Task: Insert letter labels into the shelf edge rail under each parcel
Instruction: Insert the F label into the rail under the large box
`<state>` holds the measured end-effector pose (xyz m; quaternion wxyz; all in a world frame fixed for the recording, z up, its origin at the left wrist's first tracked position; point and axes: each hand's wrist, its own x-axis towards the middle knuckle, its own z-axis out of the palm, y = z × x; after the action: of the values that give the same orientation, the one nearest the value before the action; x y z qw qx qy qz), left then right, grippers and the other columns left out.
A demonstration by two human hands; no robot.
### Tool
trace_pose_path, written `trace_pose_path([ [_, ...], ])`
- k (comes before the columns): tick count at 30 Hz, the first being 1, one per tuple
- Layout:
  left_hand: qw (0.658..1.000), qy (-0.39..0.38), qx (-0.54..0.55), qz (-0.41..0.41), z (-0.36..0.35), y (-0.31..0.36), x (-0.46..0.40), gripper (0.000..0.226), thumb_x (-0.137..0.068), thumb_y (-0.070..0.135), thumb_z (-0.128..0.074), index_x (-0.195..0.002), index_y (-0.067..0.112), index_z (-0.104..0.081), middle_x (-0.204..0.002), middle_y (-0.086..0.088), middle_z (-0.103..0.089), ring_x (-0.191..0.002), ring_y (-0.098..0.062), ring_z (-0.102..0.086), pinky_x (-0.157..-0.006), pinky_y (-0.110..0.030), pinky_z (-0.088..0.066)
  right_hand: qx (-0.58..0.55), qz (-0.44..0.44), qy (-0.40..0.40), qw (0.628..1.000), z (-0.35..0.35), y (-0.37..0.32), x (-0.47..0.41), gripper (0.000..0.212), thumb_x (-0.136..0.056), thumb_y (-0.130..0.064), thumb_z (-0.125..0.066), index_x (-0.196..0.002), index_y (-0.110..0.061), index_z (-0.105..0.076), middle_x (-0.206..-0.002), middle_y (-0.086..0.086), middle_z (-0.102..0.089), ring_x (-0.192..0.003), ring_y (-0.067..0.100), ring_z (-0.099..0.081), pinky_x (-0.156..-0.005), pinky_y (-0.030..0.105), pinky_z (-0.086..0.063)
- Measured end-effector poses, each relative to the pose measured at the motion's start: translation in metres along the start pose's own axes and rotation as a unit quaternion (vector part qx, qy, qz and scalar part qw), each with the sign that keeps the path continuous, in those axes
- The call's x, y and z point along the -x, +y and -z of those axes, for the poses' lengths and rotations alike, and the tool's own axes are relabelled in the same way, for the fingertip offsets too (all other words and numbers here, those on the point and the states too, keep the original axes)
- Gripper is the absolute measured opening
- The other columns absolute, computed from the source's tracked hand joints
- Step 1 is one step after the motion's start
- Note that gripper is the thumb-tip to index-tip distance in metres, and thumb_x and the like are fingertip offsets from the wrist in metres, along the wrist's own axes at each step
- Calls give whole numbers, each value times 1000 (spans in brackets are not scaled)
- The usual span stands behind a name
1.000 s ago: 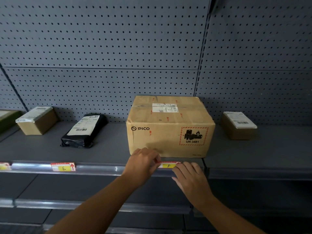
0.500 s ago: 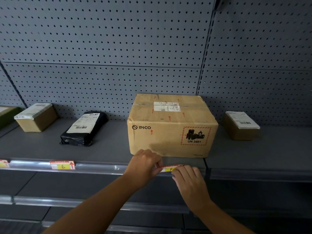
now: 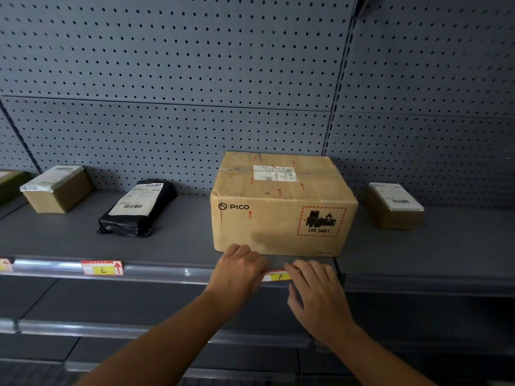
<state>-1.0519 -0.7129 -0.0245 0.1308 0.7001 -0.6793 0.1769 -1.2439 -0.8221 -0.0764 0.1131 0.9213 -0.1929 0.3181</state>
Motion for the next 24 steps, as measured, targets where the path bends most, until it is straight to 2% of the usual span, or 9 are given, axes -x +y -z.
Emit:
trace_pose_path([
  [7, 1000, 9, -16, -9, 0, 2, 6, 8, -84, 30, -68, -88, 22, -67, -85, 2, -61, -76, -17, -53, -76, -34, -50, 8, -8, -21, 1000, -5, 2, 11, 46, -90, -23, -56, -135, -10, -58, -120, 7, -61, -107, 26, -58, -90, 42, -49],
  [13, 999, -7, -28, -16, -6, 2, 13, 21, -92, 36, -52, -100, 23, -65, -96, 2, -61, -85, -17, -53, -86, -36, -47, 0, -17, -41, 999, -3, 0, 14, 52, -90, -25, -55, -140, -11, -55, -125, 7, -60, -112, 27, -58, -93, 44, -48],
  [16, 1000, 12, 18, 11, -1, -1, 15, 25, -91, 40, -48, -108, 26, -59, -102, 4, -59, -90, -16, -53, -89, -35, -45, -42, -31, -44, 998, 4, -7, 1, 56, -90, -35, -61, -141, -13, -54, -130, 4, -59, -119, 25, -55, -101, 45, -44],
  [18, 999, 23, 35, 33, 4, -6, 17, 27, -90, 42, -49, -107, 25, -60, -101, 4, -59, -91, -16, -53, -88, -35, -44, -68, -22, -44, 996, 10, -16, -18, 55, -91, -40, -61, -138, -14, -56, -130, 2, -58, -120, 24, -53, -104, 44, -41],
  [24, 988, 54, 30, 143, 30, -43, 53, 30, -89, 43, -55, -112, 26, -64, -103, 7, -63, -95, -16, -58, -87, -36, -45, -127, 52, -51, 989, 6, -66, -88, 51, -94, -47, -54, -130, -12, -59, -122, 3, -59, -110, 25, -53, -98, 42, -41],
])
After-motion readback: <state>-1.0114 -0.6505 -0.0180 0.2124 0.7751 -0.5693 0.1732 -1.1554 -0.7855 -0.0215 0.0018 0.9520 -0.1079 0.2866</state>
